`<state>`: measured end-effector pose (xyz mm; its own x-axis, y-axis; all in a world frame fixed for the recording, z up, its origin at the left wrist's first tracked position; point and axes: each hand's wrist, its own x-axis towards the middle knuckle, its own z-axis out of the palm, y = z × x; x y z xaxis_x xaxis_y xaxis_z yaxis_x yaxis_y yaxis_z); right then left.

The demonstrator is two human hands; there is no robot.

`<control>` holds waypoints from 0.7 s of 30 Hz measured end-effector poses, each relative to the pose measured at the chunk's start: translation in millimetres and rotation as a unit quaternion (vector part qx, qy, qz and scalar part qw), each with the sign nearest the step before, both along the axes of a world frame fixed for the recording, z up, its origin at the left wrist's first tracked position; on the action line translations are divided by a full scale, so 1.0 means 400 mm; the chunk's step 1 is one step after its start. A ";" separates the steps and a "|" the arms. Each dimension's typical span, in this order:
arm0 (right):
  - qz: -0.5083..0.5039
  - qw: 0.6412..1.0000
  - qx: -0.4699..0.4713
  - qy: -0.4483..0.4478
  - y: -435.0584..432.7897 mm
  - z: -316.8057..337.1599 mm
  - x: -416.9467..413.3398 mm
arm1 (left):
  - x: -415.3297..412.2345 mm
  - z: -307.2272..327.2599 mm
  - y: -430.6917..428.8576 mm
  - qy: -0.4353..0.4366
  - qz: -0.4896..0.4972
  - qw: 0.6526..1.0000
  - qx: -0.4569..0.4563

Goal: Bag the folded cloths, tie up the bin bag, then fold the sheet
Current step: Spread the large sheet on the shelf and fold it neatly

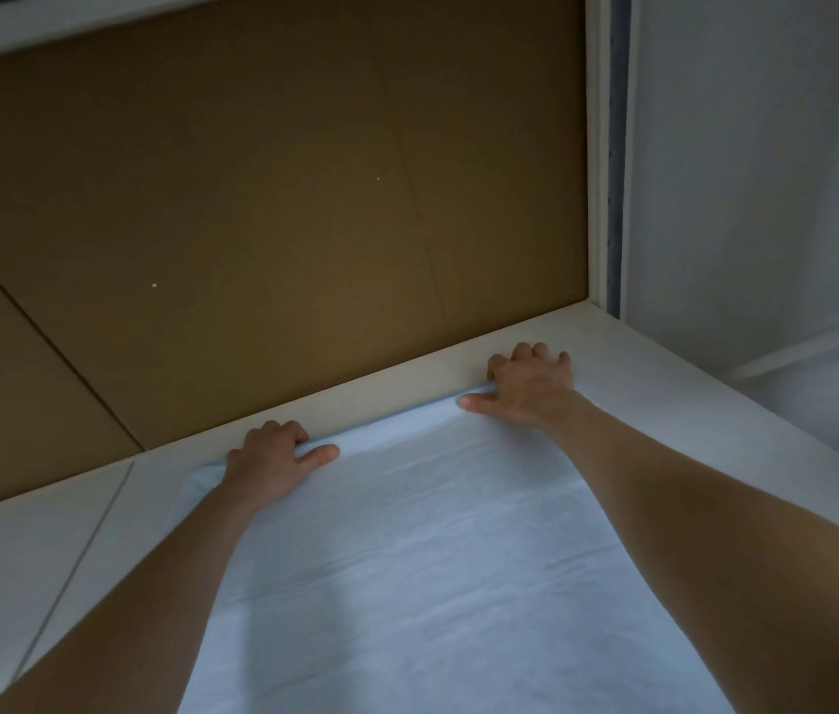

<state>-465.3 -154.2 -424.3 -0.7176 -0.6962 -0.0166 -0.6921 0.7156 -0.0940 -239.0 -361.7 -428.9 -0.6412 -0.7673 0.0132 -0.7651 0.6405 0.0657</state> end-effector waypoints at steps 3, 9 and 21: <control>-0.046 0.999 -0.025 -0.004 0.032 0.002 -0.005 | 0.075 0.015 -0.018 0.022 0.049 0.999 -0.004; -0.076 0.996 -0.042 -0.008 0.020 -0.006 0.021 | 0.171 -0.005 -0.058 0.085 0.114 0.988 0.052; -0.072 0.995 -0.064 -0.009 -0.002 -0.019 0.014 | 0.177 -0.007 -0.080 0.090 0.122 0.986 0.075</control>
